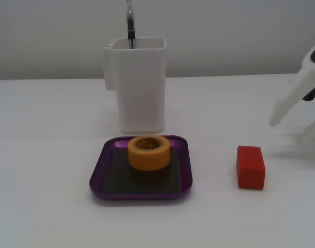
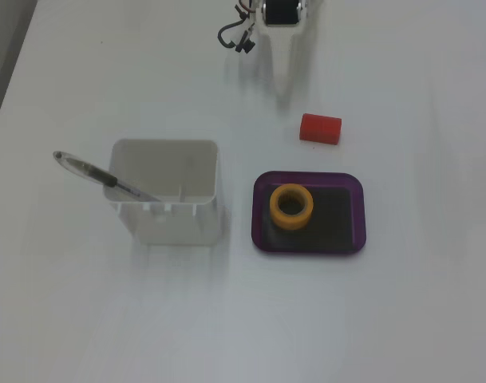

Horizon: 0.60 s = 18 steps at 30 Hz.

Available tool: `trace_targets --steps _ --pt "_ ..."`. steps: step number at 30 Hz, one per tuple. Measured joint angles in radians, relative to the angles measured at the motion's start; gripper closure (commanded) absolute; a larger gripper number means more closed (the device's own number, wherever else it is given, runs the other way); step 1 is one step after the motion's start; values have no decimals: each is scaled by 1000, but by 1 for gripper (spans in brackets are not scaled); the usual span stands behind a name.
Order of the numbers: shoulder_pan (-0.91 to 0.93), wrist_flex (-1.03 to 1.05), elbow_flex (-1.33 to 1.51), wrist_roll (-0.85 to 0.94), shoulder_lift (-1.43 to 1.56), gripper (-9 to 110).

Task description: Grab up the yellow tape and put it in the box.

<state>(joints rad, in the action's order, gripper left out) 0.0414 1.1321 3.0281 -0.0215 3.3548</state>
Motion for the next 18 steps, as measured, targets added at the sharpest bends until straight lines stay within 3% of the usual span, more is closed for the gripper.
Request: trace_targets --steps 3,18 --pt "0 2 9 0 0 103" --pt "0 11 25 -12 0 102"
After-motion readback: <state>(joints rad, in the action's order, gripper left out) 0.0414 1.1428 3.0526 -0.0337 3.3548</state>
